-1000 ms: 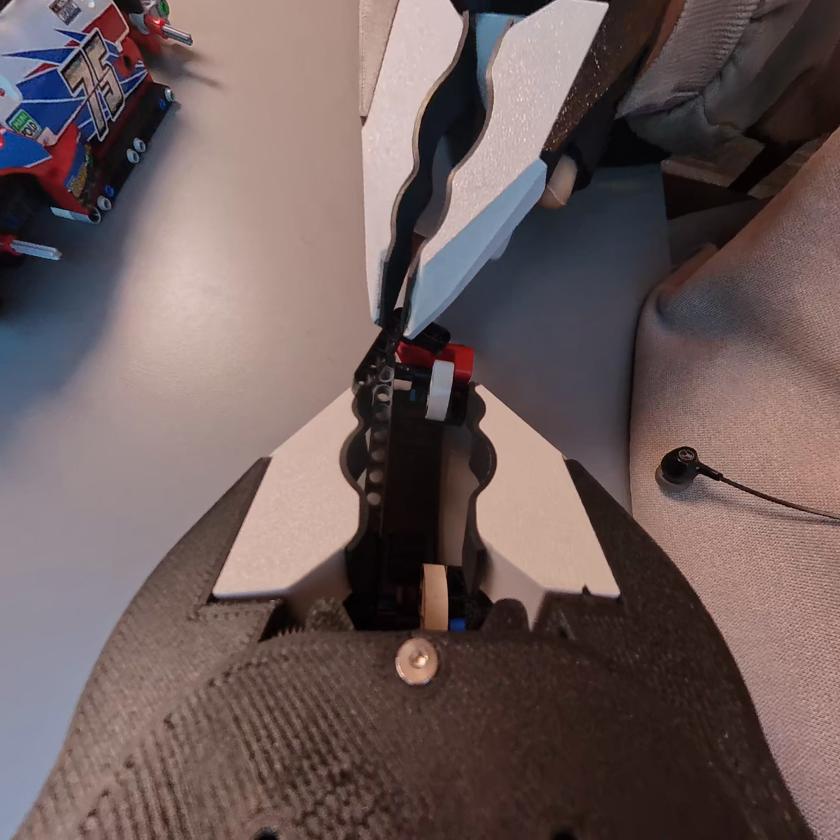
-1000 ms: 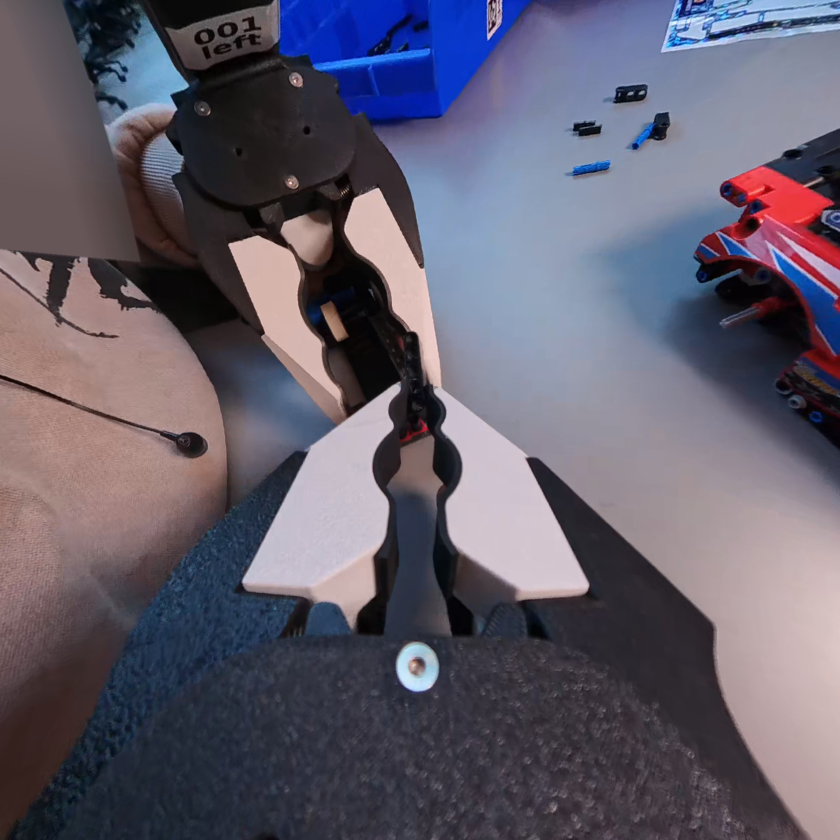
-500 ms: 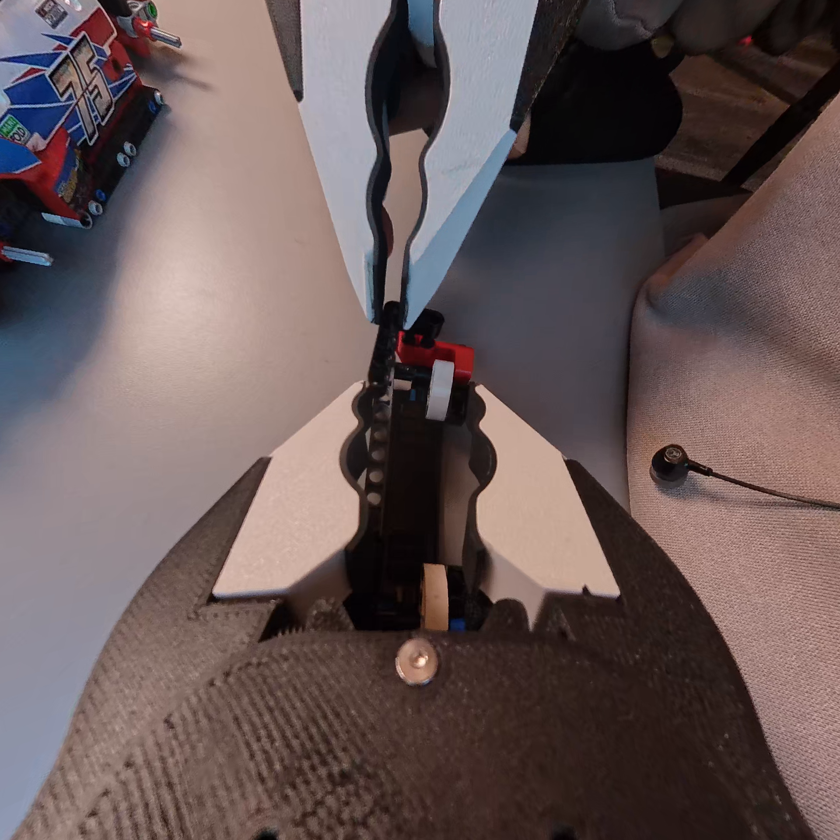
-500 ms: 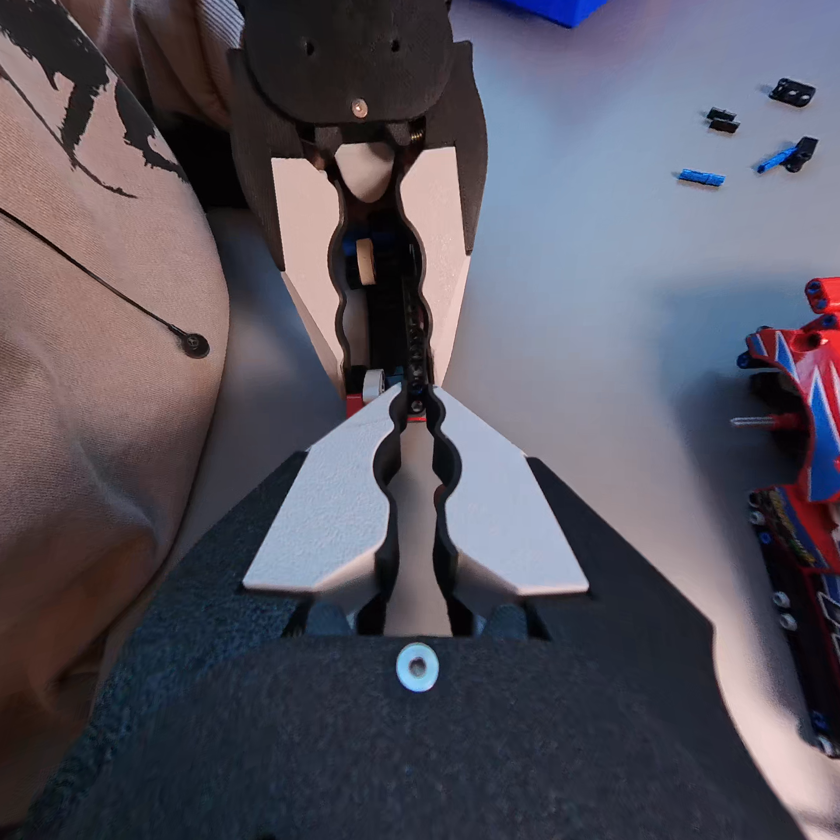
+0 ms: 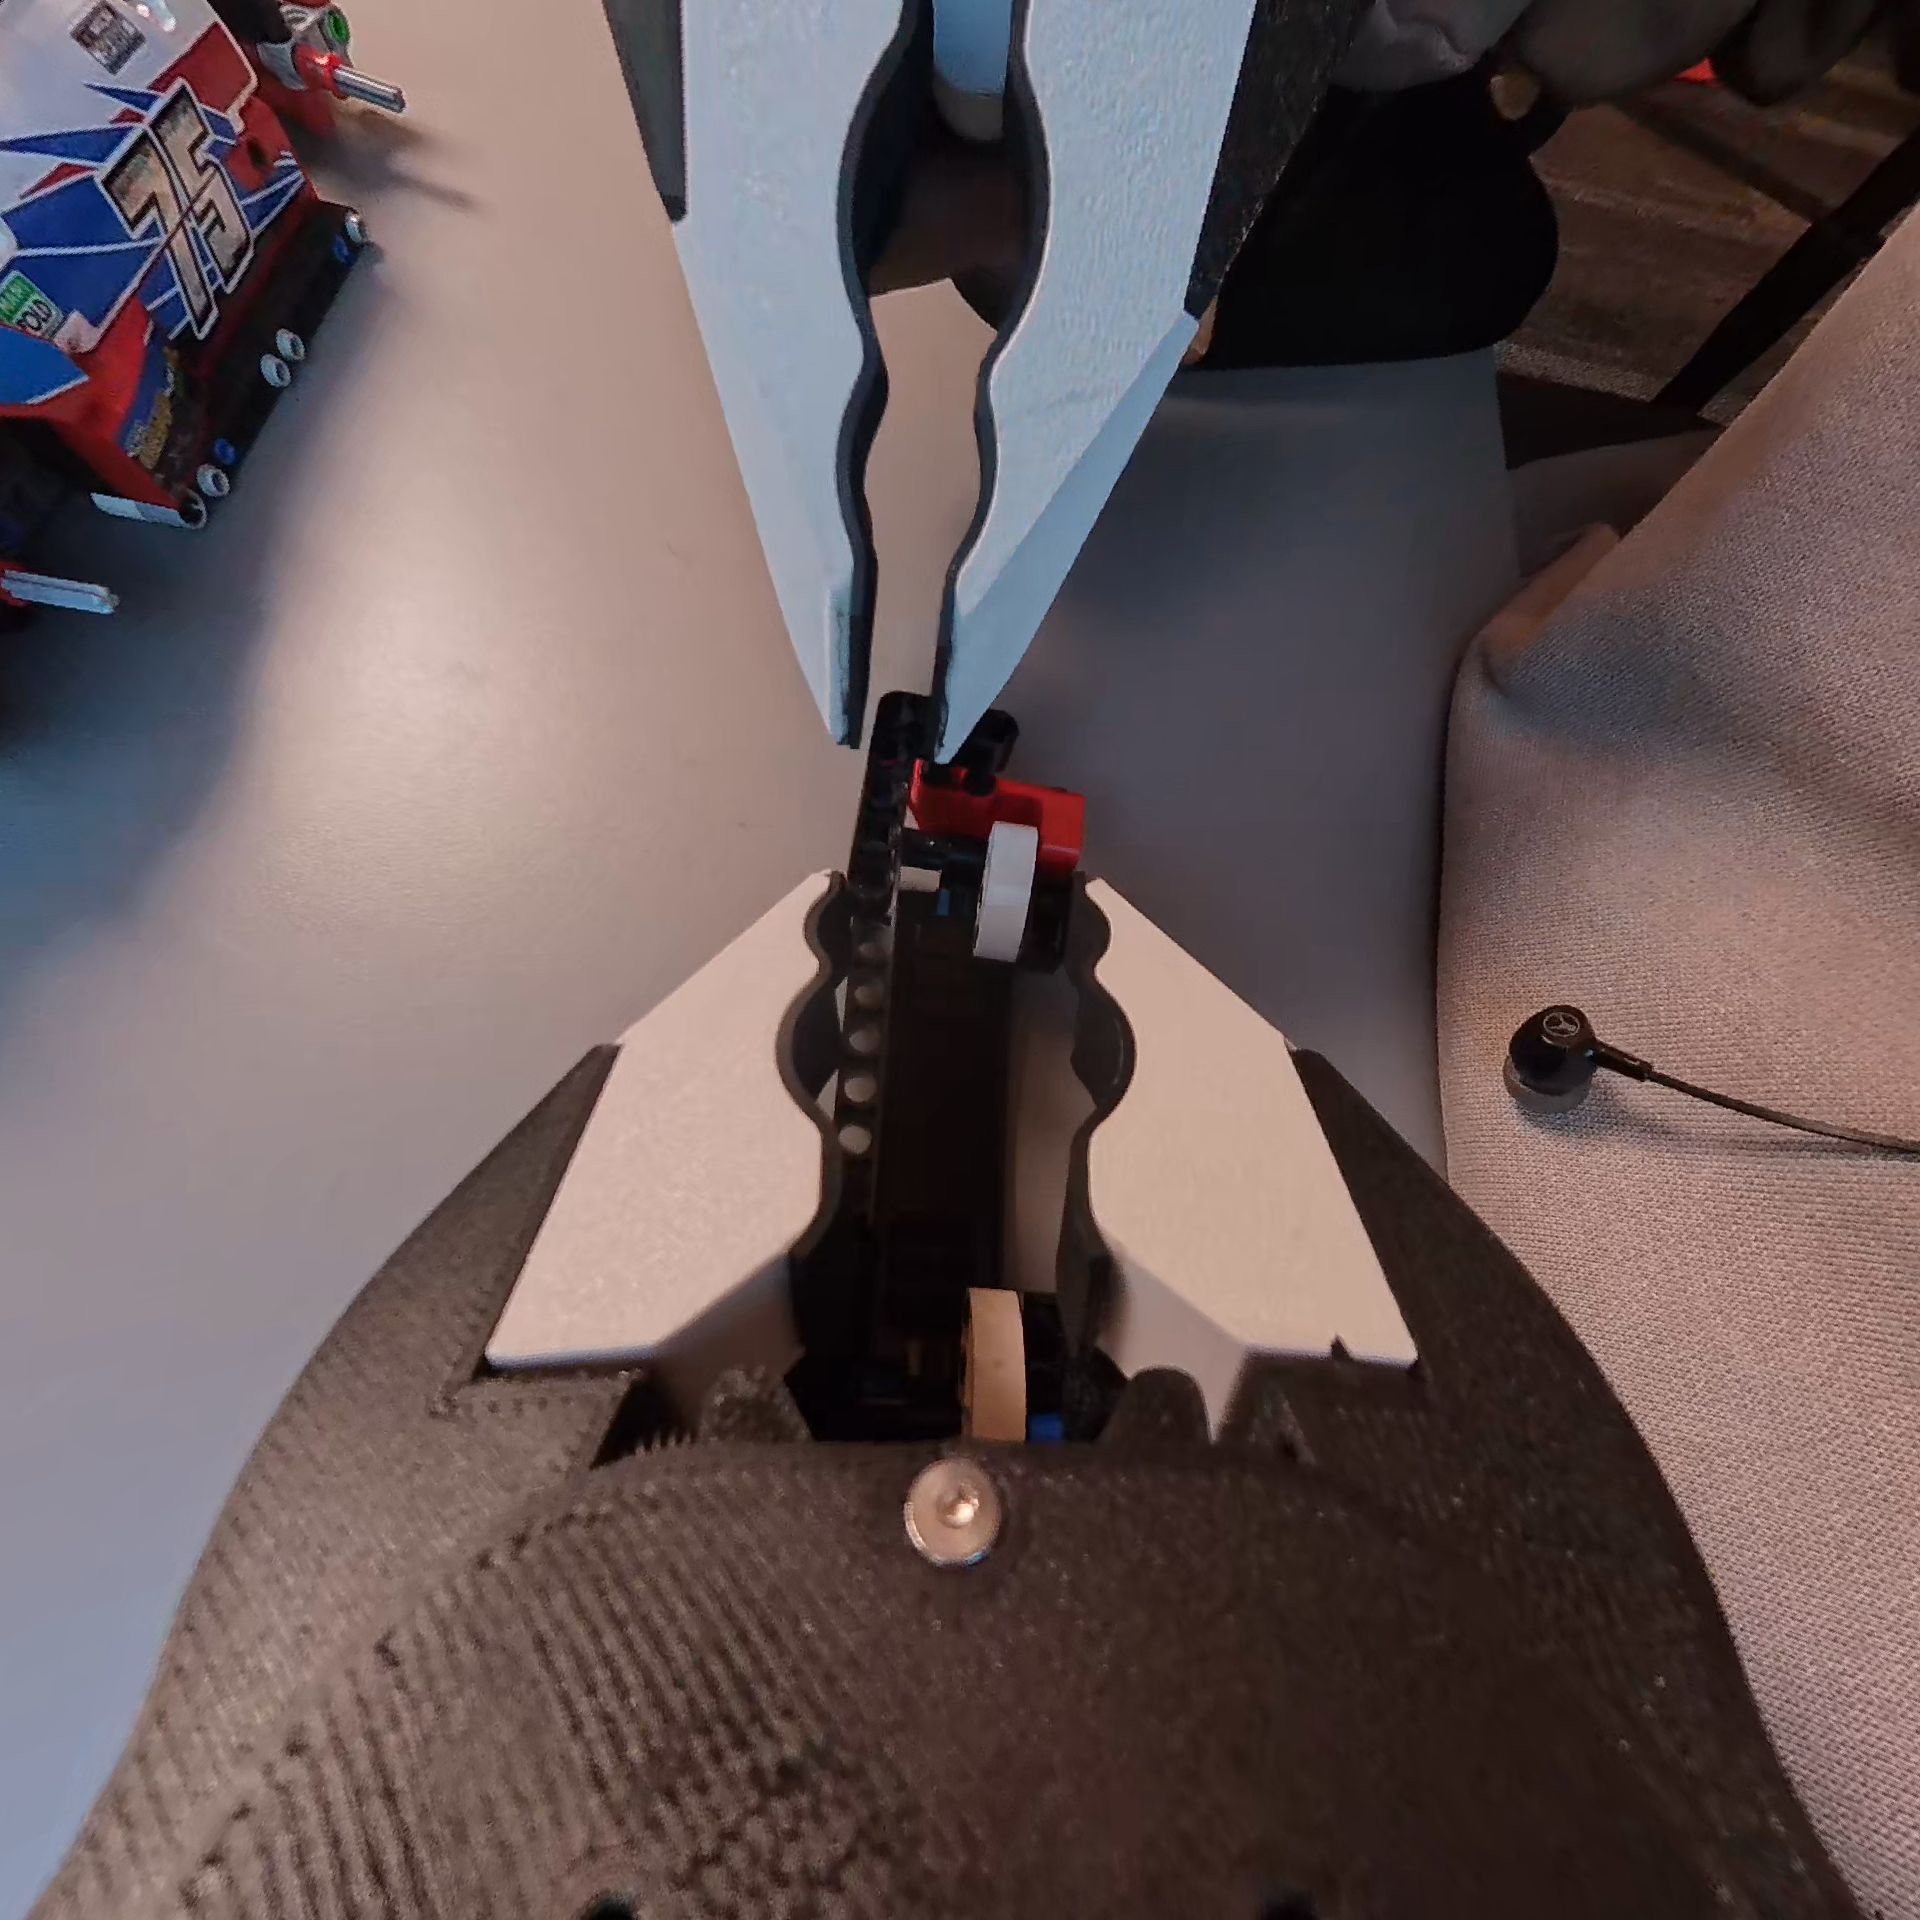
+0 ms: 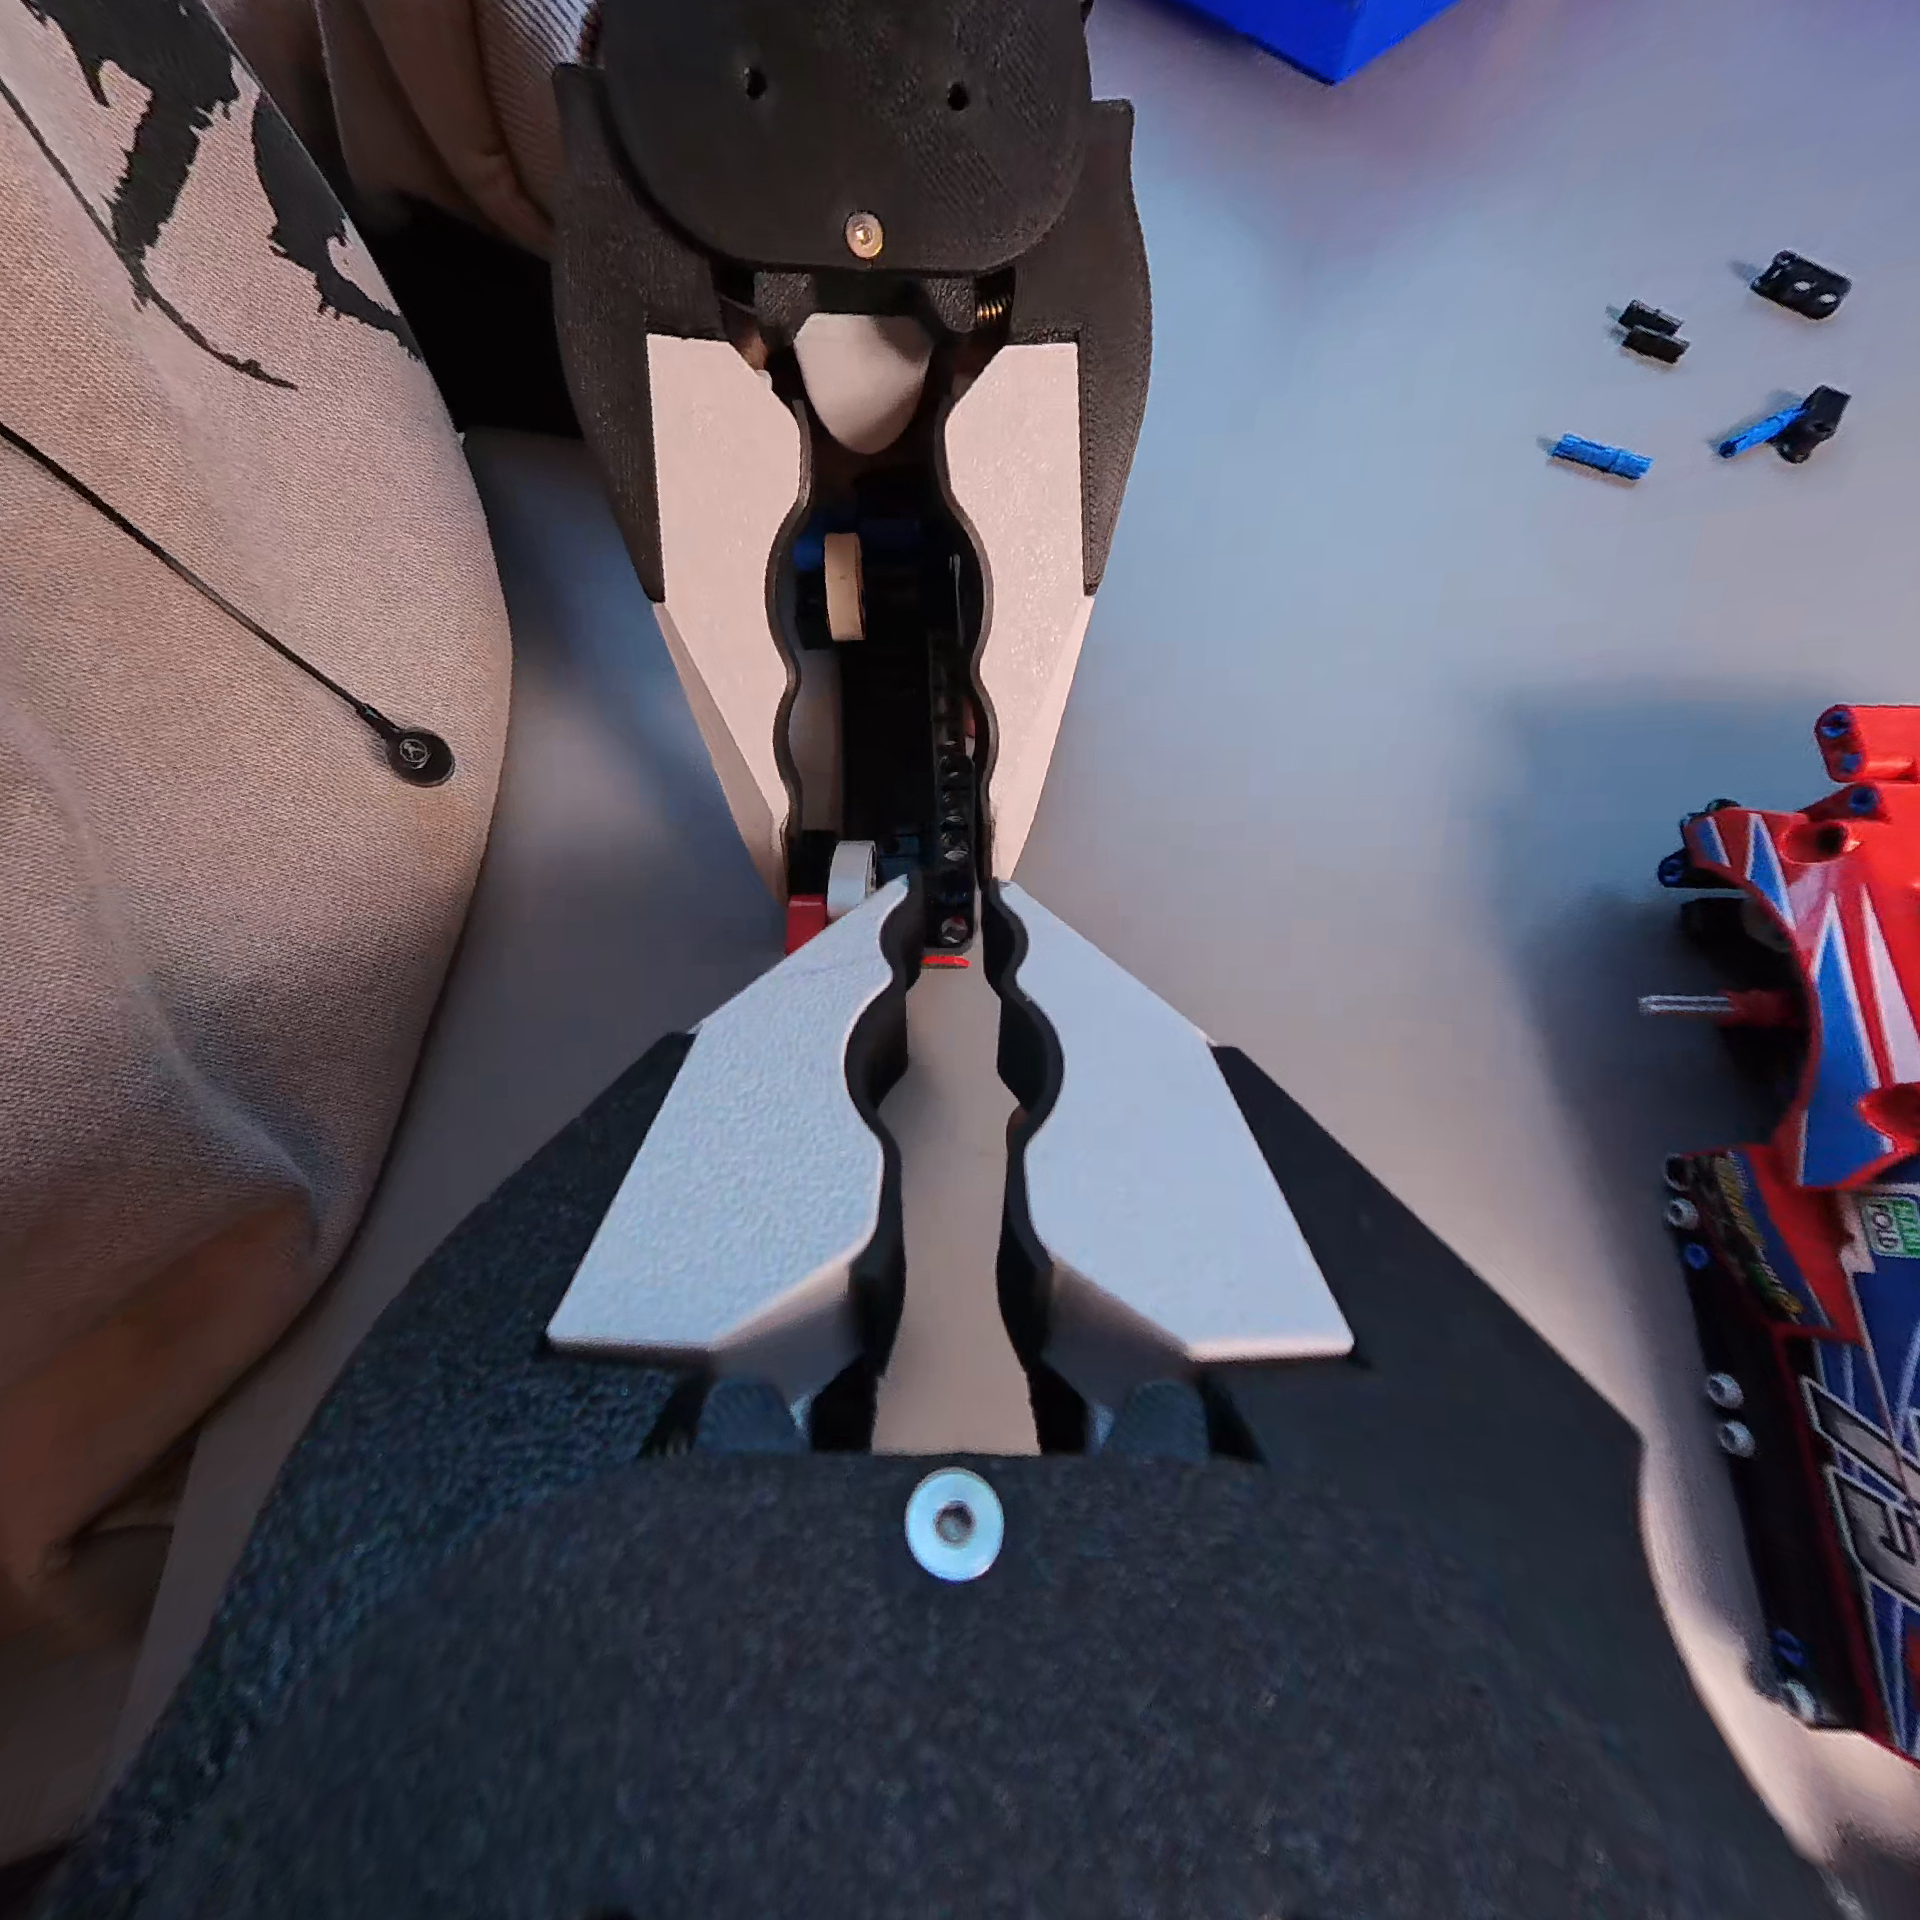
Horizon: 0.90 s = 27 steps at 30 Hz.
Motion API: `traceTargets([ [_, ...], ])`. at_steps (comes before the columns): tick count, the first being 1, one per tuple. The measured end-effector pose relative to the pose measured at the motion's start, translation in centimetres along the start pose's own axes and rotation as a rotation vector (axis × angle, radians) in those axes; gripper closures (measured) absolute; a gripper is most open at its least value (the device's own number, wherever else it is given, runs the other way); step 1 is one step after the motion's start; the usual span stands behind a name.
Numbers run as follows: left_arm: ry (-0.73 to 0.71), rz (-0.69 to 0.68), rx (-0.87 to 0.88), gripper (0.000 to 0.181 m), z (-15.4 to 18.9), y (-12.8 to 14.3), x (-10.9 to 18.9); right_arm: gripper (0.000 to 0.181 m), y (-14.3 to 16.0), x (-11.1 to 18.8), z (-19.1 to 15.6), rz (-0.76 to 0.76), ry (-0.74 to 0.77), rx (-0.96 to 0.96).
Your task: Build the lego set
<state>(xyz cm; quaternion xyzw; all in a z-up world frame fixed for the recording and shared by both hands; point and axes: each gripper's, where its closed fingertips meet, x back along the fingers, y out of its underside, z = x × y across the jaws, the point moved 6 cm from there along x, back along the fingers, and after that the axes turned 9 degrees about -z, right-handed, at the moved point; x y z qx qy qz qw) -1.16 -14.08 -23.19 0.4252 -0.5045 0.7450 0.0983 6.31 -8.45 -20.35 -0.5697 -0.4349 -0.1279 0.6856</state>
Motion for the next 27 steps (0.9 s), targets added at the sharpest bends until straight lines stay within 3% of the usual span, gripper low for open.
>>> traceTargets([
  [15, 0.001, 0.002, -0.001, 0.141, 0.0, 0.0, 0.0, 0.161, 0.3, 0.4, -0.2, -0.003, -0.044, -0.074],
  [27, 0.002, 0.001, 0.003, 0.141, 0.0, 0.0, 0.0, 0.154, -0.6, -0.1, -1.1, -0.048, 0.050, 0.081],
])
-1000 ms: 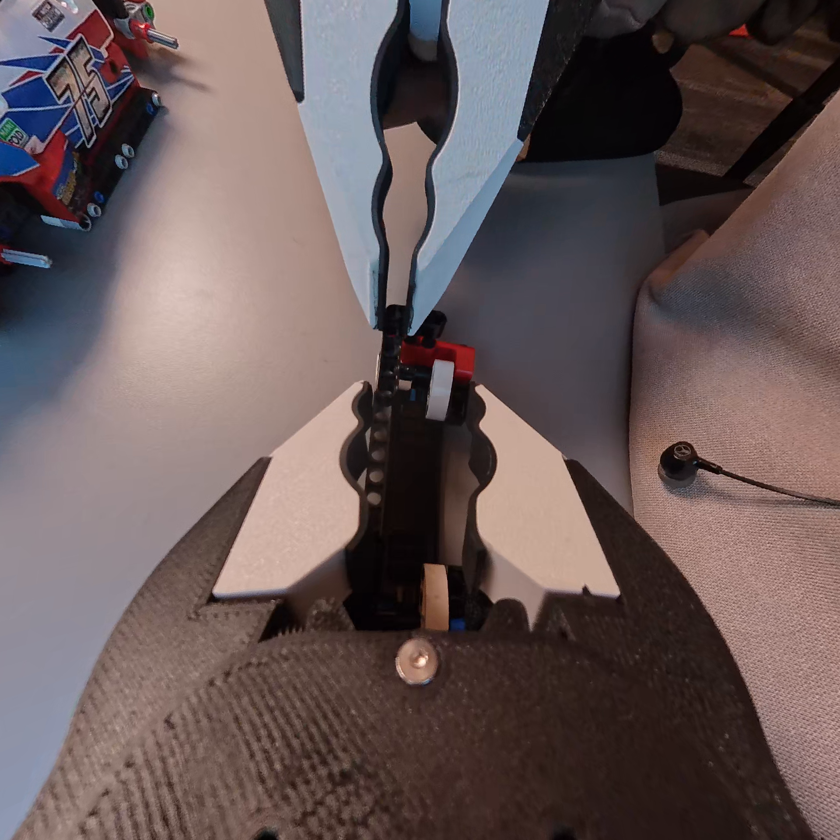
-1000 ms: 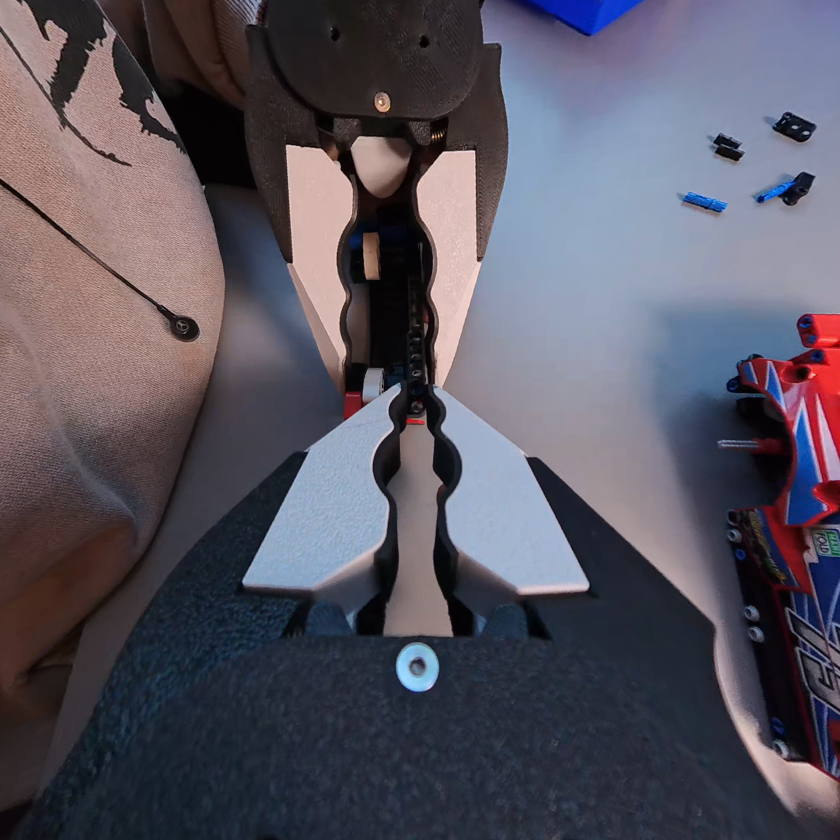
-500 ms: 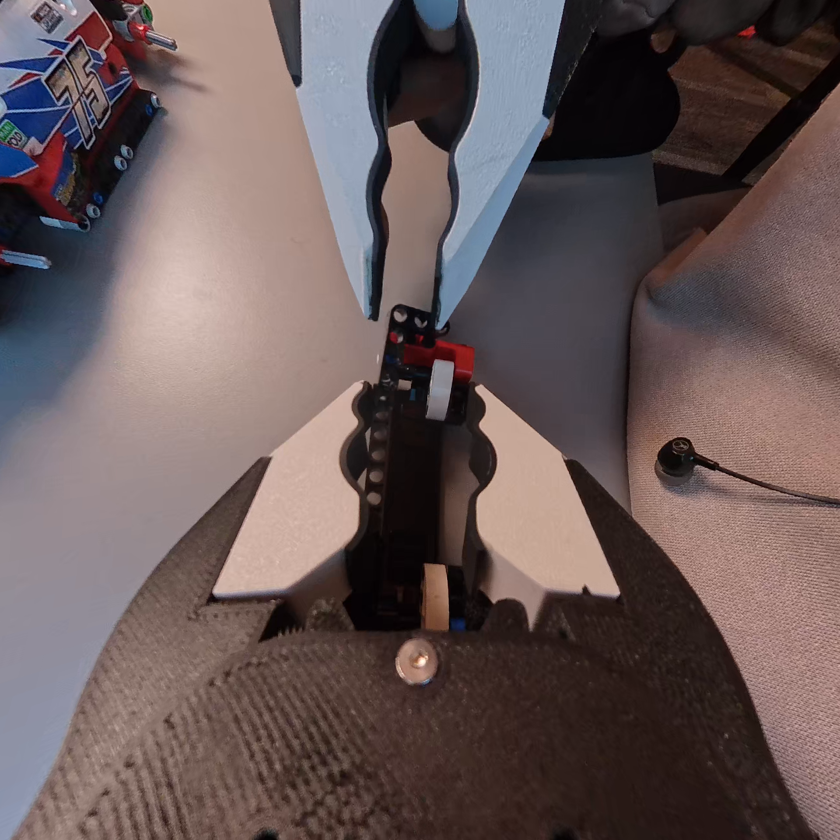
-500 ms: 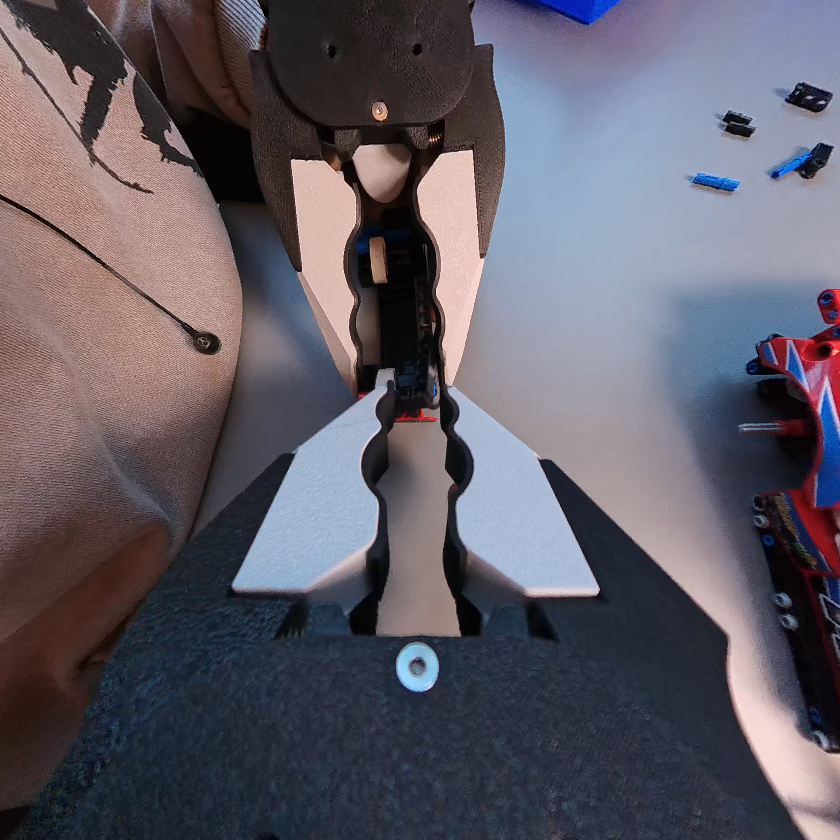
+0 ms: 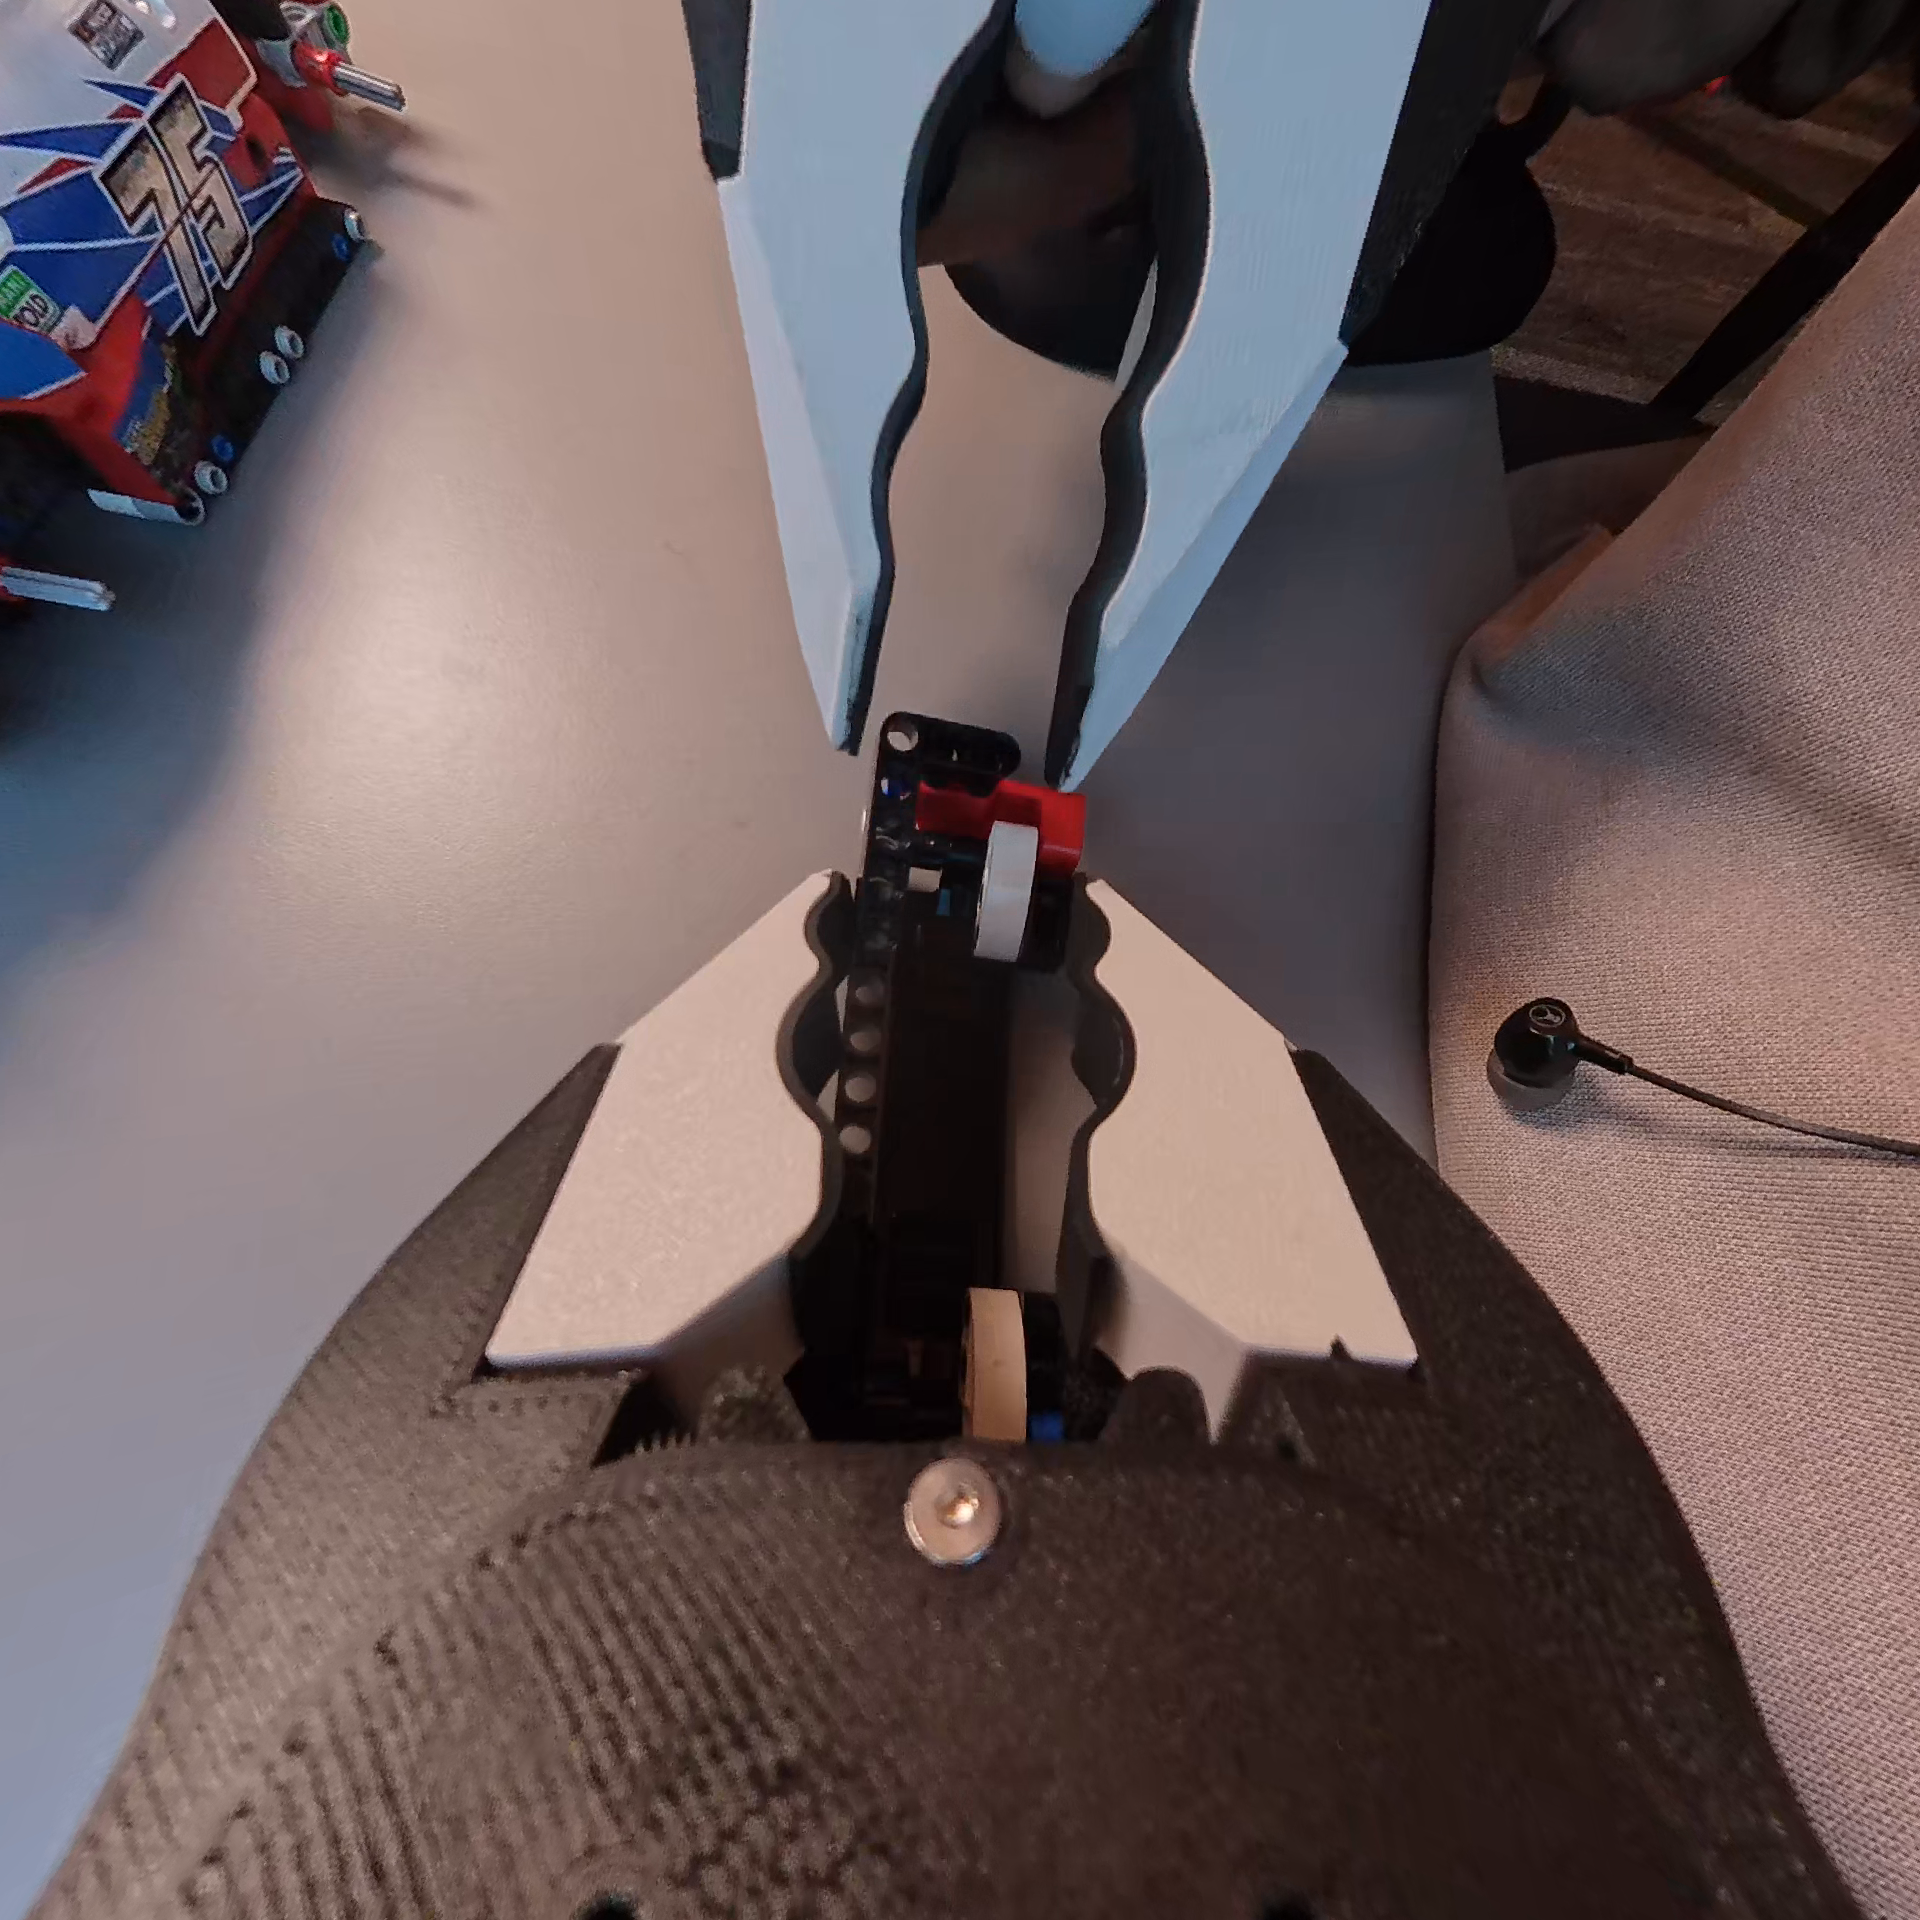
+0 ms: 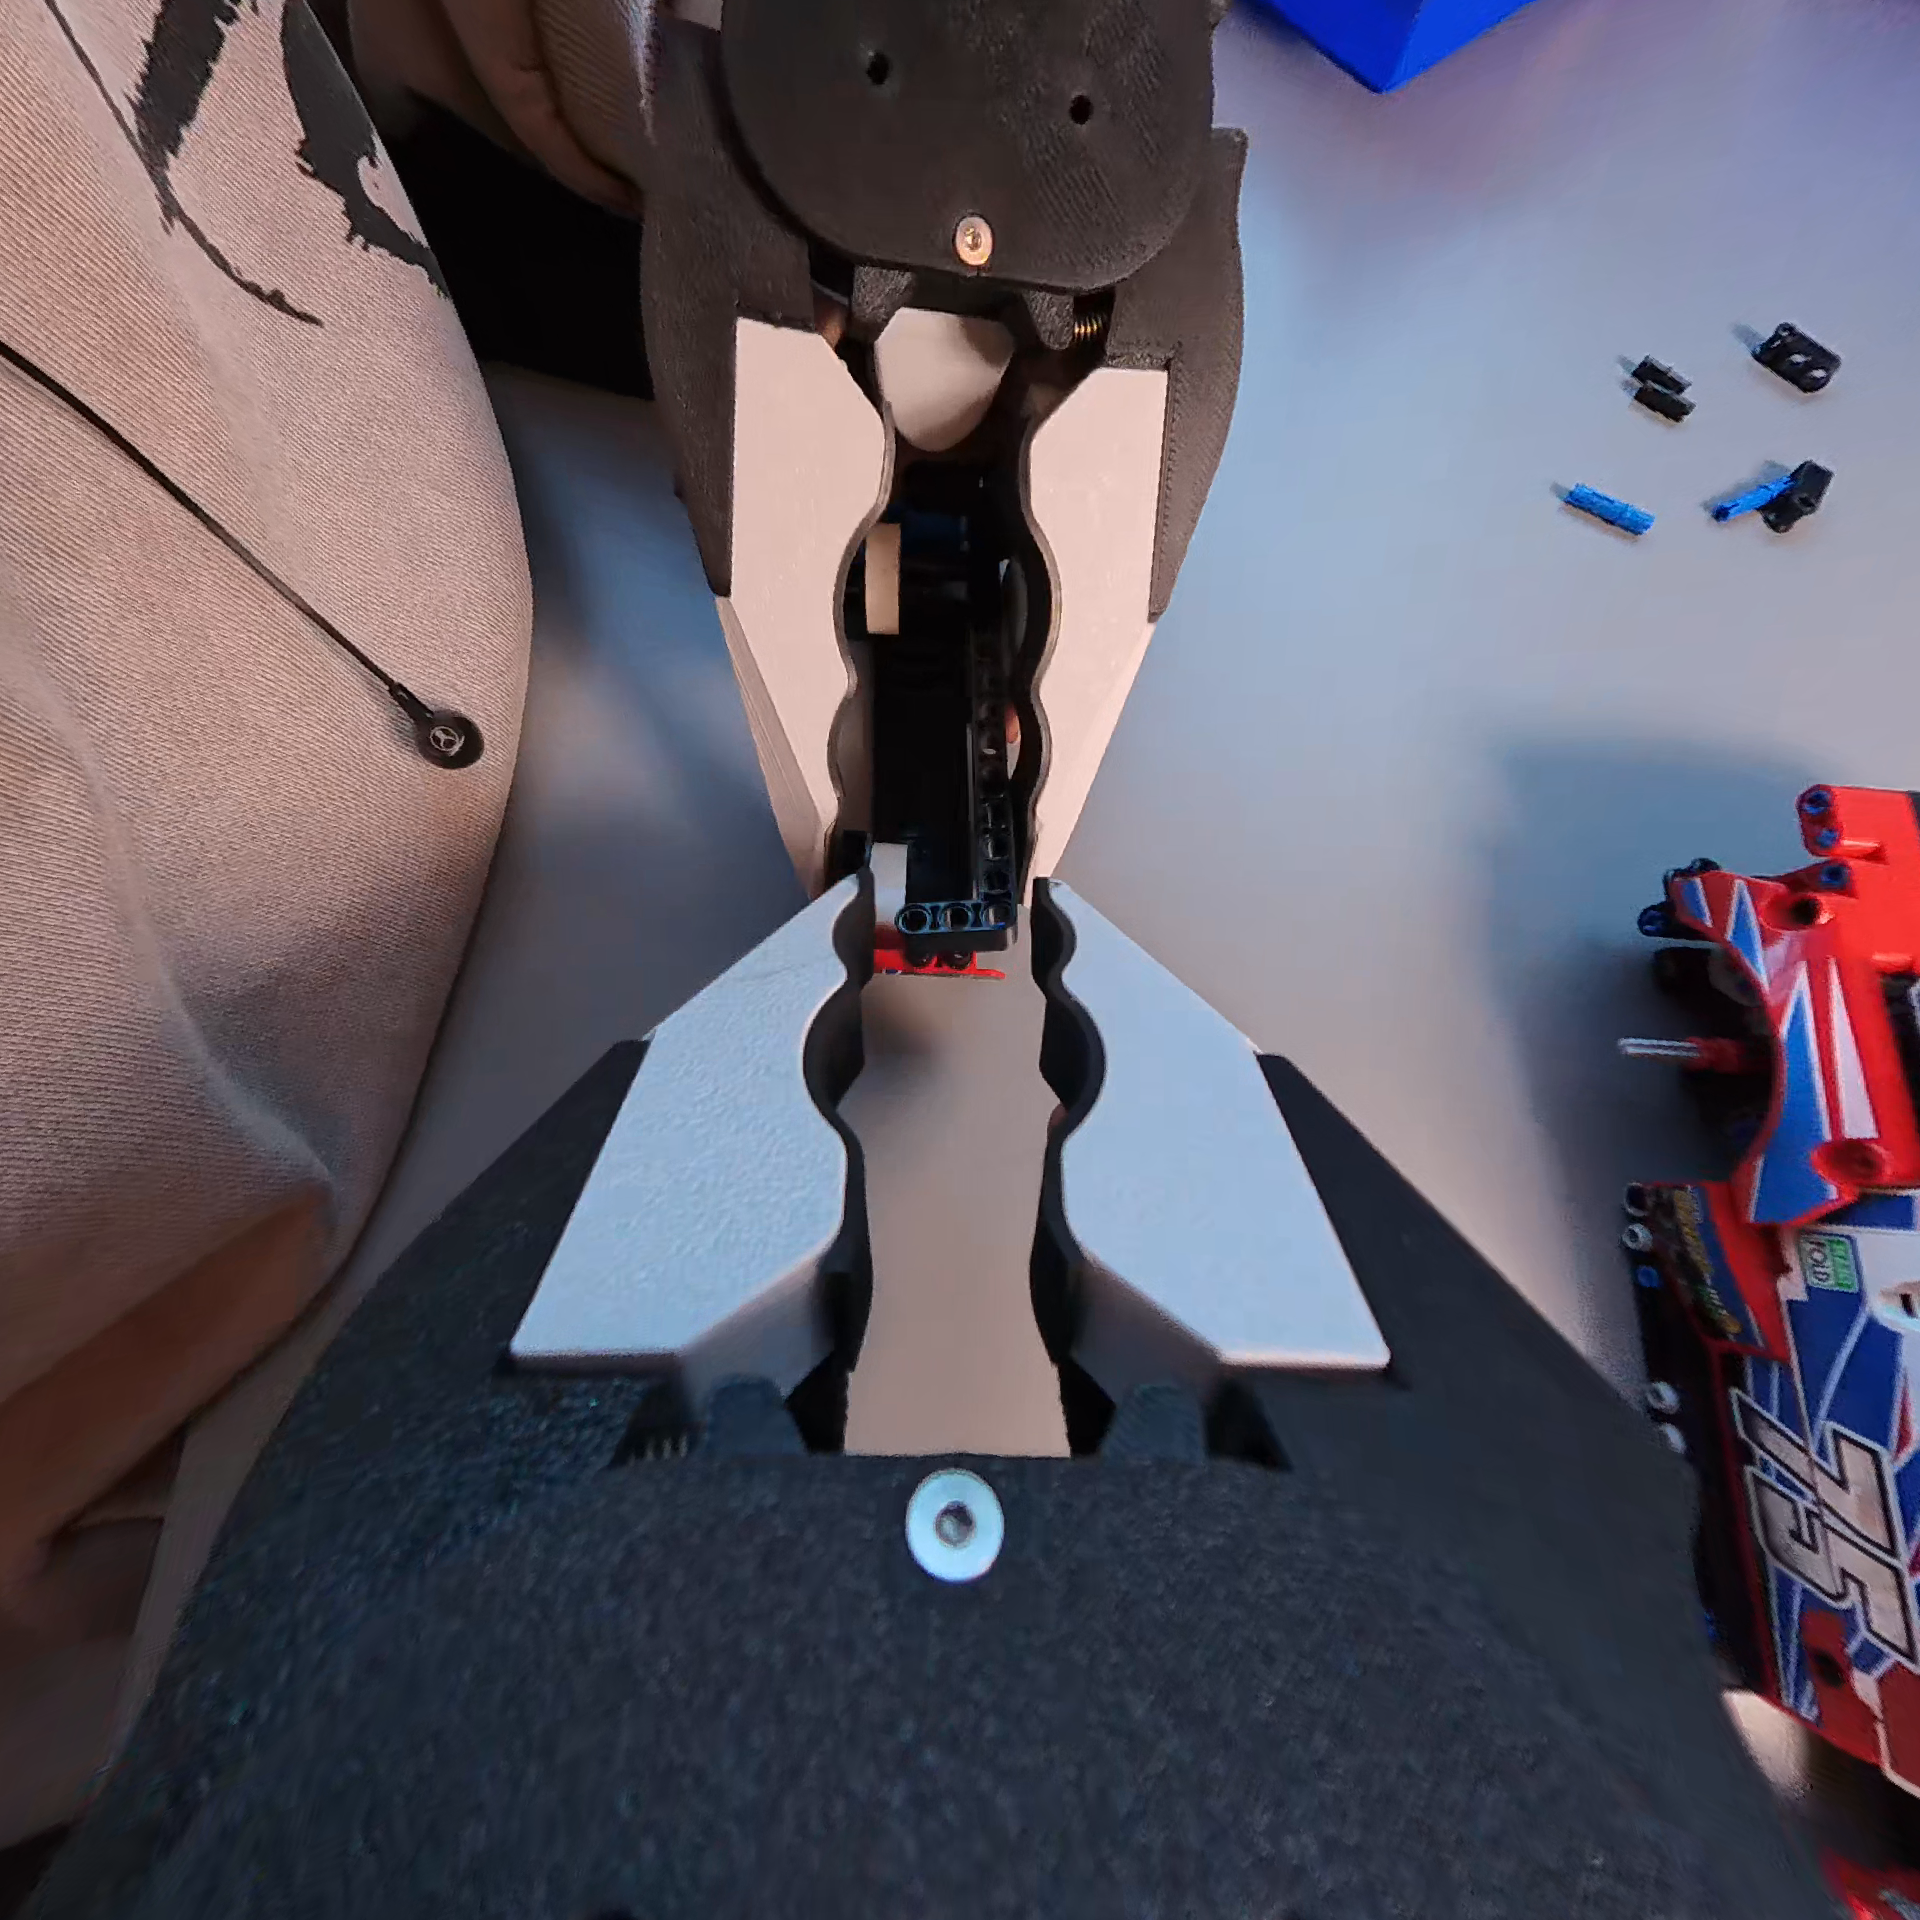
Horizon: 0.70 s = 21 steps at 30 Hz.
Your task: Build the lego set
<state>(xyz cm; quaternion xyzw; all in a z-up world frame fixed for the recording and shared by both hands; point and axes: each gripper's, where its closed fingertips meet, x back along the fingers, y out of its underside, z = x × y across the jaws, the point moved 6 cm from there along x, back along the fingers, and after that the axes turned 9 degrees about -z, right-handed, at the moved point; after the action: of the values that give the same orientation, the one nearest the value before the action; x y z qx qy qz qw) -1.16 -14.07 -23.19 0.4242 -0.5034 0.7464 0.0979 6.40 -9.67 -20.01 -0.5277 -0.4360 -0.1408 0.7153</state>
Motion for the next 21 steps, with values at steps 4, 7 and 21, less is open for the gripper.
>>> traceTargets([
  [4, -0.001, 0.002, -0.001, 0.141, 0.0, 0.0, 0.0, 0.160, 0.4, -0.3, 0.1, -0.042, 0.014, 0.007],
  [7, -0.002, 0.004, 0.000, 0.141, 0.0, 0.0, 0.0, 0.161, 0.8, -0.2, 0.1, -0.036, 0.006, -0.023],
  [21, 0.001, 0.007, 0.005, 0.141, 0.1, 0.1, 0.0, 0.160, 0.6, -0.5, -0.1, -0.027, 0.055, -0.056],
])
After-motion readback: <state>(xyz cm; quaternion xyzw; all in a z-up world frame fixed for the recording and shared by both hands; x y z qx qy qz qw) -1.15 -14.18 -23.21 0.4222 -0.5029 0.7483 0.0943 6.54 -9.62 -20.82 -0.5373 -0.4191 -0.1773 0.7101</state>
